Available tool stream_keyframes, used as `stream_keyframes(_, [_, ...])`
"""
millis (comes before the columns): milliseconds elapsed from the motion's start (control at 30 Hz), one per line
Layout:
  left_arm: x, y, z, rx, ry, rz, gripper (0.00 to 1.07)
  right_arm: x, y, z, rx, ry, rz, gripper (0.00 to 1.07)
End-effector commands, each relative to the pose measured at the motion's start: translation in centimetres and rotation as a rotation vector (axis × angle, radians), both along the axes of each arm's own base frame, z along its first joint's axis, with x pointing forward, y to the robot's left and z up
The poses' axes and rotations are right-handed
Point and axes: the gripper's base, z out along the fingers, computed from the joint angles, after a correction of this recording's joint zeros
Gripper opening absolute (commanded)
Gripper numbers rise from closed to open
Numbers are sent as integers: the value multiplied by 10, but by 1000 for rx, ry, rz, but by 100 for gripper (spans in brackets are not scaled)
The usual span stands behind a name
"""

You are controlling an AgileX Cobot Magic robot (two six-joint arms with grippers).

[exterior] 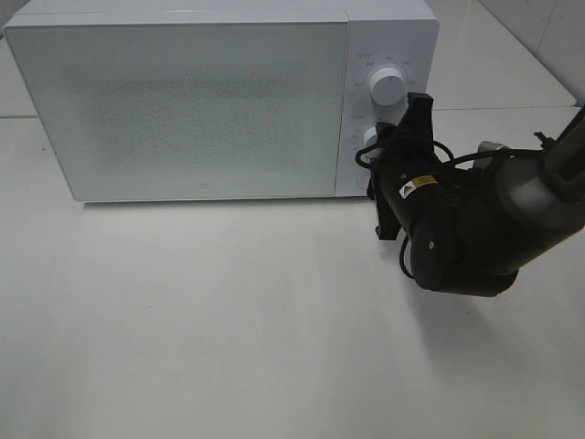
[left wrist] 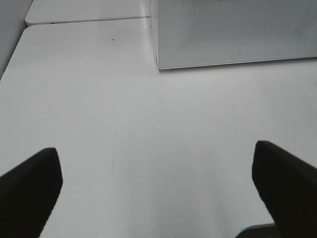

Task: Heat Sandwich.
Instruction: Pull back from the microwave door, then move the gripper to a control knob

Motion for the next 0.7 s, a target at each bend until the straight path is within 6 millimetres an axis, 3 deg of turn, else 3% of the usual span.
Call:
stream_keyframes(33, [-3,-1,-1,-10,-27,-1,99,2,13,23,29,-195,78,13])
stream_keyframes(700, [-3,-1,-1,-10,-27,-1,99,2,13,23,17,-196,80,16])
